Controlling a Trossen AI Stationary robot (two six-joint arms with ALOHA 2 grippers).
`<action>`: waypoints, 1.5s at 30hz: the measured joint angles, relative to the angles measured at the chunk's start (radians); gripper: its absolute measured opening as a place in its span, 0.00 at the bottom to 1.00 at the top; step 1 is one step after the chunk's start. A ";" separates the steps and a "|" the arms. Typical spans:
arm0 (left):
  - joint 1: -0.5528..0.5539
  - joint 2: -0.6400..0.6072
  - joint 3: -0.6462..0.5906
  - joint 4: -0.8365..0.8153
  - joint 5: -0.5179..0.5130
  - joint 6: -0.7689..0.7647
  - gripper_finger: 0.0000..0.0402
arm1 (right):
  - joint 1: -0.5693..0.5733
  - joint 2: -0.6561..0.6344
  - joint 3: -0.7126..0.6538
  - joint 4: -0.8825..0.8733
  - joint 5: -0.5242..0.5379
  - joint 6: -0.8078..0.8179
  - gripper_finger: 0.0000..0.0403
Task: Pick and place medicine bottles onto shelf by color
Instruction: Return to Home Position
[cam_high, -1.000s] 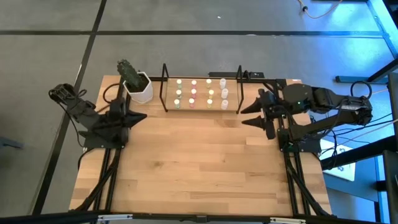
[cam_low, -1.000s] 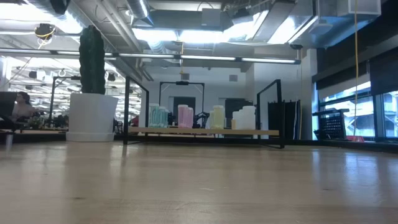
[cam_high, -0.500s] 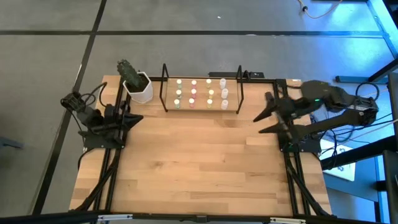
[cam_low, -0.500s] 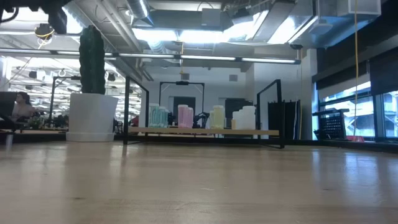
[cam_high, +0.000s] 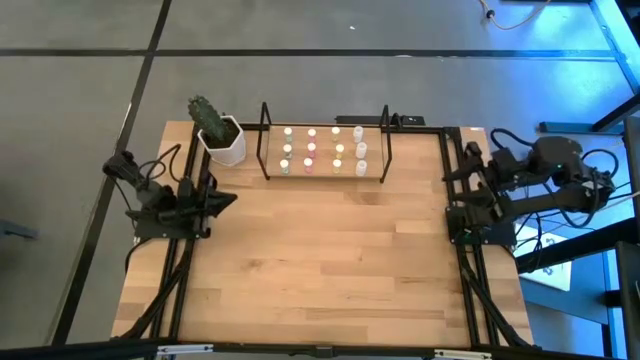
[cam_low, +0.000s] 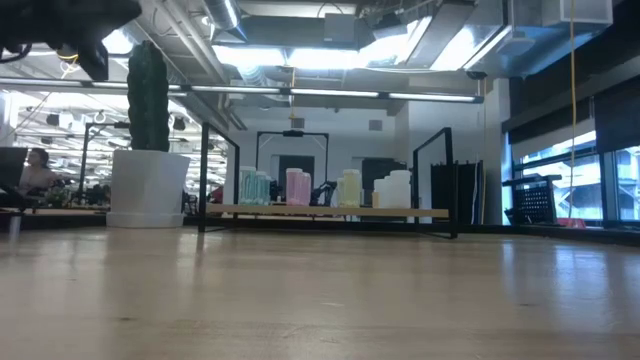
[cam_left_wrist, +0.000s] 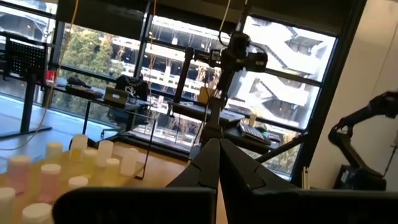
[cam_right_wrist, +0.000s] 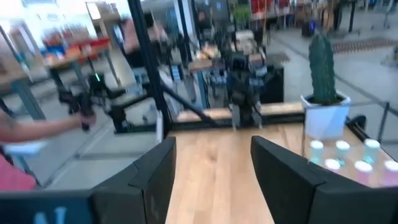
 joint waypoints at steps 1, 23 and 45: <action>0.000 0.000 -0.017 0.020 0.000 0.000 0.01 | 0.000 -0.033 -0.032 0.028 0.000 0.010 0.52; 0.001 -0.001 -0.071 0.134 -0.020 -0.003 0.00 | 0.000 -0.387 -0.306 0.037 0.062 0.098 0.36; 0.001 0.000 -0.071 0.109 -0.141 0.029 0.04 | 0.000 -0.462 -0.463 0.106 0.095 0.007 0.02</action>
